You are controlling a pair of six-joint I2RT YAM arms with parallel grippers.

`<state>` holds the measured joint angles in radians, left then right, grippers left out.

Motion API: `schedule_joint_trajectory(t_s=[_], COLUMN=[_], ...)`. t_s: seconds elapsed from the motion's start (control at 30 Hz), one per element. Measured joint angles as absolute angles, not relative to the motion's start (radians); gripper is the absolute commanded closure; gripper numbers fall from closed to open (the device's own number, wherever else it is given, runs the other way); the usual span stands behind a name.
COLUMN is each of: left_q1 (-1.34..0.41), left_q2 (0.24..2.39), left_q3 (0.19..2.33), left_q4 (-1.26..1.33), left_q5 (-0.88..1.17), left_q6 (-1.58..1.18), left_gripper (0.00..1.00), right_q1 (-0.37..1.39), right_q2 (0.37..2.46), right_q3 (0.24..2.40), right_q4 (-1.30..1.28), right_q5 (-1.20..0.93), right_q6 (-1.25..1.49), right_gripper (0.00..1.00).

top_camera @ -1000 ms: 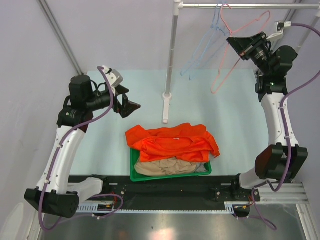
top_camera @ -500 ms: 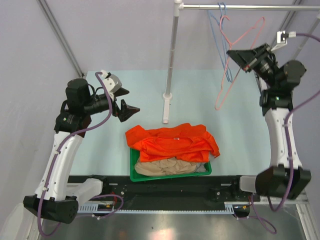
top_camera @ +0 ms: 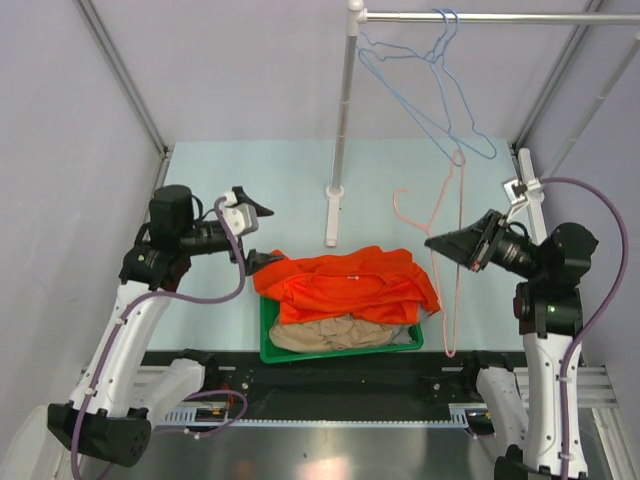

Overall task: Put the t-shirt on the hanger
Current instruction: Pick up the hanger from the clothesline.

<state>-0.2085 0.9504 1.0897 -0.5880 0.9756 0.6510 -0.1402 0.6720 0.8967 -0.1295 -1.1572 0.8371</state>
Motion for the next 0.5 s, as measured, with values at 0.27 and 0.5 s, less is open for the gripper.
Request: schedule_joint_trajectory(t_s=[0.27, 0.5], left_q1=[-0.347, -0.456], left_q2=[0.851, 0.837], left_q3=[0.937, 0.911], left_q4=[-0.525, -0.445], left_q5=[0.968, 0.937], left_q6=[0.785, 0.876], left_gripper=[0.00, 0.03], right_q1=[0.005, 0.357], right_q2=[0.691, 0.966], right_q3=[0.904, 0.978], right_q4=[-0.488, -0.680], right_q5=[-1.296, -1.283], right_q6=[0.520, 0.254], right_gripper=[1.00, 1.00])
